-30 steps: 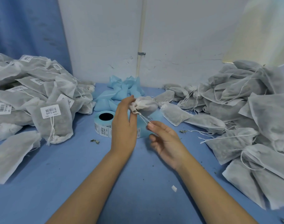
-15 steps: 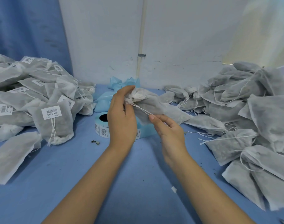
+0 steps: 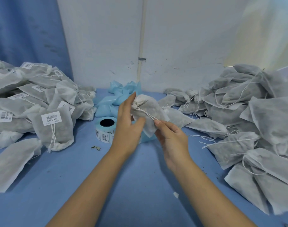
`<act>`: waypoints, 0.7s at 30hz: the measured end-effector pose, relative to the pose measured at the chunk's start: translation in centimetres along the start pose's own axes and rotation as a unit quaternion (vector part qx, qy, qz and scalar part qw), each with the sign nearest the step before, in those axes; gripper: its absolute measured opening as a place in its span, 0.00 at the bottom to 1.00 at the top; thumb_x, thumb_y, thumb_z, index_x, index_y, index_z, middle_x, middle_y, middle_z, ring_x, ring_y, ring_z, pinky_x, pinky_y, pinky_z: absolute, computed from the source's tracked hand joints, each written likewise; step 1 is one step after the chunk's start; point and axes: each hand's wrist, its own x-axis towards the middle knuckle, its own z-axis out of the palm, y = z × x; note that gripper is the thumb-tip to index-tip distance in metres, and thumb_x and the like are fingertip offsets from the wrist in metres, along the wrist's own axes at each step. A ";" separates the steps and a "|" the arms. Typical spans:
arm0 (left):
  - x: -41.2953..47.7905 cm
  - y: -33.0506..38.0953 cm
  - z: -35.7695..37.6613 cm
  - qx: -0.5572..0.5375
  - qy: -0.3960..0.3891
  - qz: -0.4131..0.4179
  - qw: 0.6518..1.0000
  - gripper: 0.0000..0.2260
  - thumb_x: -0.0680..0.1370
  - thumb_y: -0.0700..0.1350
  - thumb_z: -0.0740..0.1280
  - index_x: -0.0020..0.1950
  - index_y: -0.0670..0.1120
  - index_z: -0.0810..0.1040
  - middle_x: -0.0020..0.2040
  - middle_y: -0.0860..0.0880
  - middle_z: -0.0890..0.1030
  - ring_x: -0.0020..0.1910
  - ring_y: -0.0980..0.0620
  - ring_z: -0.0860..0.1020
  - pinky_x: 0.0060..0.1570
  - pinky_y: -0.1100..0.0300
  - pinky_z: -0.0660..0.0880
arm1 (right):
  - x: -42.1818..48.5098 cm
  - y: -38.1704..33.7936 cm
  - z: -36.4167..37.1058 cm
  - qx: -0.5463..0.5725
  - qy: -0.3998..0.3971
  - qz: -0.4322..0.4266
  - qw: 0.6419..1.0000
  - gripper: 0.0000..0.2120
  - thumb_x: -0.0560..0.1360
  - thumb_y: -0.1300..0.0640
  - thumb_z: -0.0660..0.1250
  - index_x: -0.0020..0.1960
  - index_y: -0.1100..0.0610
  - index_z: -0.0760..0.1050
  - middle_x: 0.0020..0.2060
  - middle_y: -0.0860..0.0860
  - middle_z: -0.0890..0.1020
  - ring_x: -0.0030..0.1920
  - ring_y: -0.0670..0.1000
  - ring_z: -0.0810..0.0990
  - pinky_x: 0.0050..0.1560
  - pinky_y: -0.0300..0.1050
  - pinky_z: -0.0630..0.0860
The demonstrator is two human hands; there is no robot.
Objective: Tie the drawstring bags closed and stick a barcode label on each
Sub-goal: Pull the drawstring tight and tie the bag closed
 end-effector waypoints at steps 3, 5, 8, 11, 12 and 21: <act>0.0 -0.5 0.4 -0.019 0.004 -0.002 1.000 0.28 0.77 0.38 0.66 0.72 0.55 0.61 0.71 0.56 0.65 0.70 0.56 0.66 0.69 0.48 0.65 | -0.1 0.1 0.1 0.012 -0.005 0.005 1.000 0.02 0.72 0.65 0.71 0.44 0.61 0.81 0.39 0.53 0.84 0.41 0.47 0.82 0.45 0.35 0.78; -0.1 -0.4 0.4 -0.033 0.004 0.002 0.999 0.27 0.78 0.38 0.65 0.72 0.56 0.61 0.70 0.60 0.65 0.70 0.61 0.64 0.70 0.50 0.65 | -0.2 0.2 0.1 0.013 -0.010 0.008 1.000 0.01 0.72 0.65 0.71 0.43 0.60 0.81 0.37 0.50 0.85 0.39 0.44 0.82 0.42 0.34 0.78; -0.1 -0.2 0.4 -0.064 0.026 -0.014 0.997 0.31 0.77 0.36 0.66 0.70 0.62 0.57 0.69 0.62 0.66 0.68 0.64 0.67 0.67 0.53 0.69 | -0.3 0.5 0.1 0.009 -0.021 0.012 1.000 0.01 0.72 0.65 0.71 0.43 0.60 0.80 0.37 0.50 0.85 0.39 0.44 0.82 0.42 0.33 0.77; 0.0 -0.1 0.4 -0.144 0.067 -0.120 0.980 0.30 0.76 0.38 0.68 0.69 0.60 0.59 0.61 0.46 0.77 0.56 0.54 0.79 0.58 0.53 0.76 | -0.4 0.7 0.1 -0.005 -0.029 0.010 1.000 0.01 0.72 0.64 0.72 0.44 0.61 0.81 0.38 0.51 0.84 0.40 0.44 0.82 0.43 0.33 0.77; 0.0 -0.1 0.3 -0.157 0.070 -0.146 0.974 0.25 0.76 0.38 0.69 0.67 0.55 0.64 0.56 0.45 0.80 0.51 0.53 0.81 0.55 0.54 0.77 | -0.4 0.8 0.1 -0.015 -0.033 0.005 0.999 0.02 0.72 0.63 0.72 0.44 0.61 0.81 0.38 0.50 0.84 0.40 0.44 0.82 0.43 0.33 0.77; 0.6 -0.4 -0.7 -0.109 0.104 -0.146 0.978 0.10 0.76 0.37 0.67 0.56 0.46 0.75 0.50 0.51 0.81 0.48 0.55 0.80 0.49 0.64 0.76 | 0.1 2.2 -0.4 -0.191 -0.049 -0.062 0.978 0.07 0.72 0.64 0.70 0.45 0.54 0.74 0.43 0.52 0.82 0.46 0.54 0.82 0.50 0.48 0.76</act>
